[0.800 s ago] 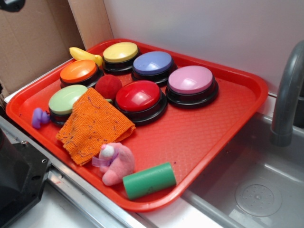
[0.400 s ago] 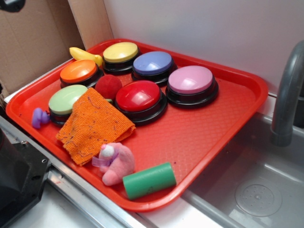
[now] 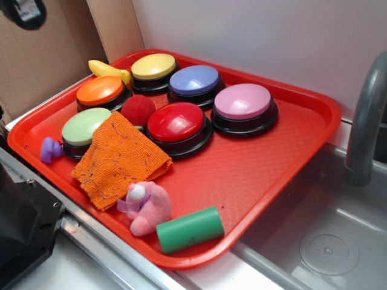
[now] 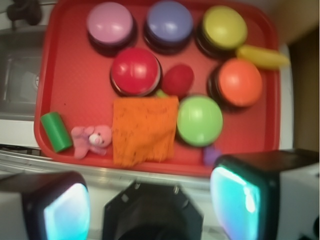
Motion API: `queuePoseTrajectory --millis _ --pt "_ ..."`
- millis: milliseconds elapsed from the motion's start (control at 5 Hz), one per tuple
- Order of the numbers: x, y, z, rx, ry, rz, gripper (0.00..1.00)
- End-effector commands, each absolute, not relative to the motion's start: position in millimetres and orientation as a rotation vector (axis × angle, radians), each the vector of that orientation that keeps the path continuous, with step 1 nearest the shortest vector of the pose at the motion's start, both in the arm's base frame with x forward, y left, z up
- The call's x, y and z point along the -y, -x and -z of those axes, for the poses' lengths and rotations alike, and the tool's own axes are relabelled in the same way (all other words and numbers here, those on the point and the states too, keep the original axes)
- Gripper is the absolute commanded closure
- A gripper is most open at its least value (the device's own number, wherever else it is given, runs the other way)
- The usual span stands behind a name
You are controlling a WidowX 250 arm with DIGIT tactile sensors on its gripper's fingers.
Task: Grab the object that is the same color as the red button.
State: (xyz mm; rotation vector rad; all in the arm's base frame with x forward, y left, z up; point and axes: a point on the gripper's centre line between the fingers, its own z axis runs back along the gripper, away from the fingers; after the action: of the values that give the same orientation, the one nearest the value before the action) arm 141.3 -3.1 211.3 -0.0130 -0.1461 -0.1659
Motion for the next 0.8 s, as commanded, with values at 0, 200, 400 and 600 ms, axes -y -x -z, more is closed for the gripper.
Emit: queuePoseTrajectory --millis 0,200,400,600 --pt "-25.5 -175.3 -178.8 0.207 0.041 0.293 0.0" --pt "-47.5 -211.7 -147.1 0.226 -0.003 0.358 0.0" --pt "-53.0 -231.5 -123.9 0.198 -0.018 0.429 0.0" --pt "-49.4 -252.3 -97.8 0.196 -0.011 0.494 0.0"
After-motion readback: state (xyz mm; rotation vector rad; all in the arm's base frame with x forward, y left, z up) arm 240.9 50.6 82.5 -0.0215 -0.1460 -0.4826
